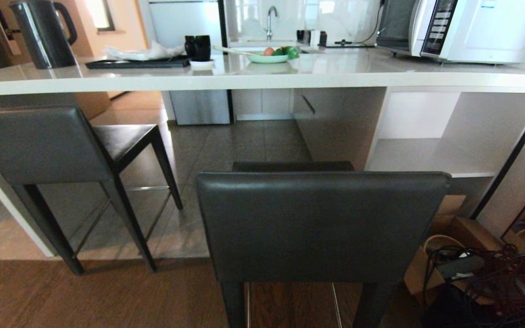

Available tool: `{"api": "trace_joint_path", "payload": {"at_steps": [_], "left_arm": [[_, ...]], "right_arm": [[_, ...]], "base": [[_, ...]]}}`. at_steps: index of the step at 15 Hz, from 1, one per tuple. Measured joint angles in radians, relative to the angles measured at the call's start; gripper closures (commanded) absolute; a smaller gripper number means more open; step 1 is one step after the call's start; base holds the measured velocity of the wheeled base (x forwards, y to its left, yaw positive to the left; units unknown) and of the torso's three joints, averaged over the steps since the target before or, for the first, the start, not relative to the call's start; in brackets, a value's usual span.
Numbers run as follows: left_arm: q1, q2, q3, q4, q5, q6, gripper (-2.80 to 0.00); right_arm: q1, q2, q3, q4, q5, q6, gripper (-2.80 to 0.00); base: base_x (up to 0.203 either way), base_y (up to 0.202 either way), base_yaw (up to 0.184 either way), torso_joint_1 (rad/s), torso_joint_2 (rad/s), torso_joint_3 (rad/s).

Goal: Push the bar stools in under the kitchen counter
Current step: Pull the gray chair out from under the dining table

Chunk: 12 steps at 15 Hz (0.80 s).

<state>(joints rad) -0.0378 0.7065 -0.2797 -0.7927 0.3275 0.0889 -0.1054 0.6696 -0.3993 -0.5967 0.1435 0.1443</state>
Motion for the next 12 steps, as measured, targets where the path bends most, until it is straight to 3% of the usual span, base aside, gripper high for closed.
{"api": "trace_joint_path", "payload": {"at_steps": [3,5,9,12], "left_arm": [[0.015,-0.163,0.043,0.153,-0.080,0.000,-2.80],[0.021,-0.268,0.086,0.236,-0.127,0.001,-2.80],[0.035,-0.493,0.153,0.460,-0.287,0.000,-2.80],[0.038,-0.637,0.193,0.680,-0.379,0.001,-2.80]], "right_arm": [[0.013,-0.202,0.035,0.182,0.045,-0.036,-2.80],[0.015,-0.306,0.075,0.276,0.033,-0.082,-2.80],[0.015,-0.377,0.159,0.158,-0.005,-0.199,-2.80],[0.016,-0.390,0.171,0.088,0.052,-0.194,-2.80]], "base": [[0.000,0.000,0.000,0.000,0.00,0.000],[0.000,0.000,0.000,0.000,0.00,0.000],[0.000,0.000,0.000,0.000,0.00,0.000],[0.000,0.000,0.000,0.000,0.00,0.000]]}}
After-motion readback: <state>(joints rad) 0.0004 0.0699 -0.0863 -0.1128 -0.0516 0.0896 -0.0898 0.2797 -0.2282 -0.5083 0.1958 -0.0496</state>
